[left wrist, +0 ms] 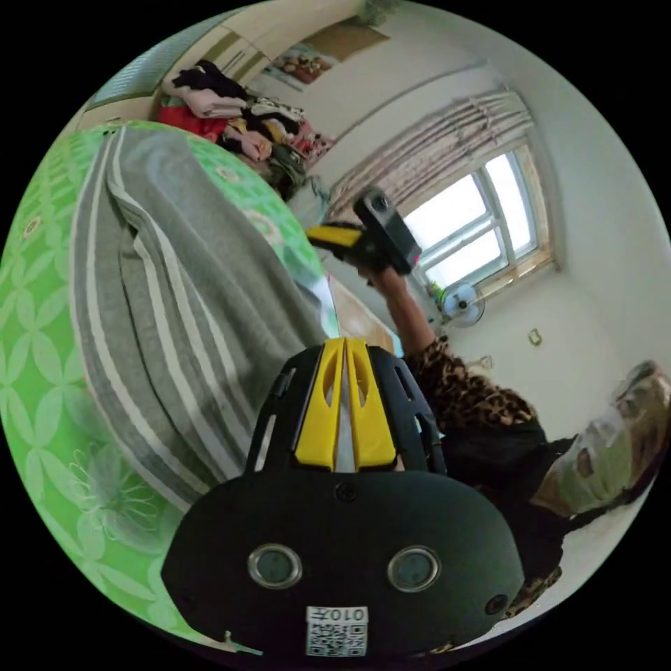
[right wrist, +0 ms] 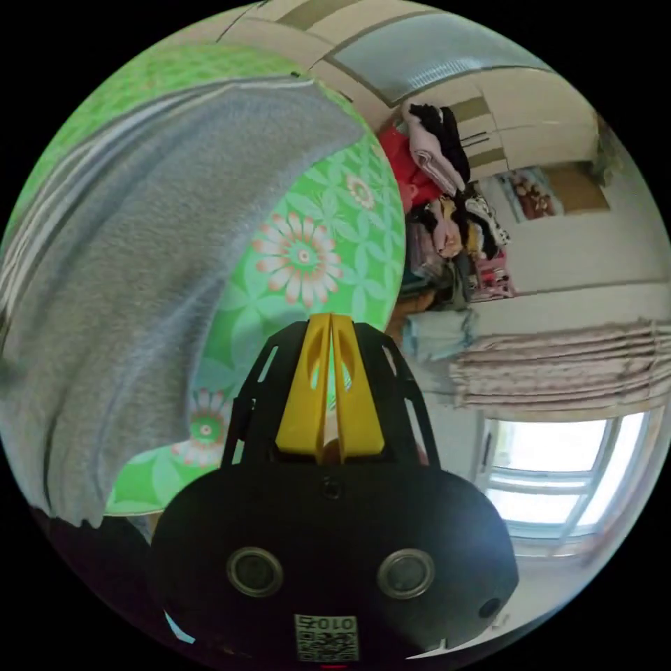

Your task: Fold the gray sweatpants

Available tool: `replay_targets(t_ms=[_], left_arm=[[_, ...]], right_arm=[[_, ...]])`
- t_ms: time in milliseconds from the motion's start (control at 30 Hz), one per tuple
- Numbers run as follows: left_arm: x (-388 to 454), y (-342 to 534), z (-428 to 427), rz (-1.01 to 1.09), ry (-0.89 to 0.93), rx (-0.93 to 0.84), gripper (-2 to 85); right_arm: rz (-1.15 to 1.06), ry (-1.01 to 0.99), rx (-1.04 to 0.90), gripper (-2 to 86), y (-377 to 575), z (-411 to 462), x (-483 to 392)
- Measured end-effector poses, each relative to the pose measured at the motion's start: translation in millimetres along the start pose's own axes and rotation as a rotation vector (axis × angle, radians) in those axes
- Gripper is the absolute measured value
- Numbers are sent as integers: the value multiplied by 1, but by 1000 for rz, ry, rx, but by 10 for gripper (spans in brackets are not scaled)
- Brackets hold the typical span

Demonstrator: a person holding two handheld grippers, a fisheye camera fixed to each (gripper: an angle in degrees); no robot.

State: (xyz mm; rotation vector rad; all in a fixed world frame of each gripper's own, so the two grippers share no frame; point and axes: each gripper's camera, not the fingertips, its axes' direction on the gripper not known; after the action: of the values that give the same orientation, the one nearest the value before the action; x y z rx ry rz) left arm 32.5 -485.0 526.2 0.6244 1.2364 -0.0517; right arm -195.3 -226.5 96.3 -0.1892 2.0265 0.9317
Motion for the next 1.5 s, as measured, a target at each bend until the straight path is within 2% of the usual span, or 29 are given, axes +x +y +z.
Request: replay_targets(t_ms=[67, 133, 200, 233, 300, 367, 400, 467, 533, 600, 667, 733, 833, 867, 933, 967, 1033, 1100, 1167, 1267, 1367, 1500], left_arm=[[-17, 4, -28, -66, -204, 28, -1], [-33, 12, -48, -124, -343, 69, -1], [-51, 18, -62, -184, -372, 96, -1], [-62, 19, -67, -205, -360, 117, -1], [-75, 11, -68, -249, -363, 124, -1], [-72, -13, -42, -149, -397, 39, -2], [-71, -19, -32, -132, -452, 6, -2], [-73, -37, 3, -82, -751, -127, -2], [-78, -39, 12, -67, -810, -132, -2], [-84, -36, 10, -87, -766, -122, -2], [-95, -29, 2, -184, -658, -81, -2], [-99, -21, 2, -258, -589, -48, -2], [-79, -19, 29, -240, -560, -73, -2], [-69, -22, 48, -203, -501, -128, -2], [-55, -26, 76, -121, -411, -214, -2], [-48, -31, 90, -60, -337, -272, -2], [-46, -38, 93, -45, -306, -263, -2], [-53, -49, 78, -58, -375, -184, -2], [-68, -65, 46, -98, -439, -40, -1], [-79, -99, 21, -104, -579, 73, -1], [-79, -148, 29, -29, -735, 69, -1], [-89, -206, 69, 25, -830, -21, -2]], right_arm=[[15, -249, 73, 15, 27, -15, 17], [-41, -740, 183, 21, 71, -28, 31], [-142, -1035, 279, 31, 100, -32, 26], [-106, -1076, 288, 39, 113, -31, 21], [-86, -1068, 289, 49, 119, -37, 9], [-143, -1069, 285, 49, 114, -50, -9], [-152, -1015, 262, 43, 106, -58, -22], [-159, -891, 194, 32, 93, -63, -41], [-222, -721, 97, 23, 82, -60, -60], [-272, -725, 74, 19, 75, -61, -52], [-329, -647, 12, 15, 61, -55, -38], [-366, -670, -73, 10, 36, -36, -7], [-352, -663, -174, 9, 11, -13, 33], [-339, -619, -194, 9, 8, -11, 38], [-276, -288, -285, 10, 10, -2, 54], [-256, -223, -301, 11, 11, 1, 58], [-147, -44, -286, 15, 21, 3, 74], [-93, 21, -235, 17, 37, -11, 78], [-53, -28, -129, 19, 53, -33, 79], [-13, -118, -8, 21, 72, -59, 77], [-36, -259, 32, 22, 78, -65, 68], [-34, -383, 14, 22, 81, -46, 58]])
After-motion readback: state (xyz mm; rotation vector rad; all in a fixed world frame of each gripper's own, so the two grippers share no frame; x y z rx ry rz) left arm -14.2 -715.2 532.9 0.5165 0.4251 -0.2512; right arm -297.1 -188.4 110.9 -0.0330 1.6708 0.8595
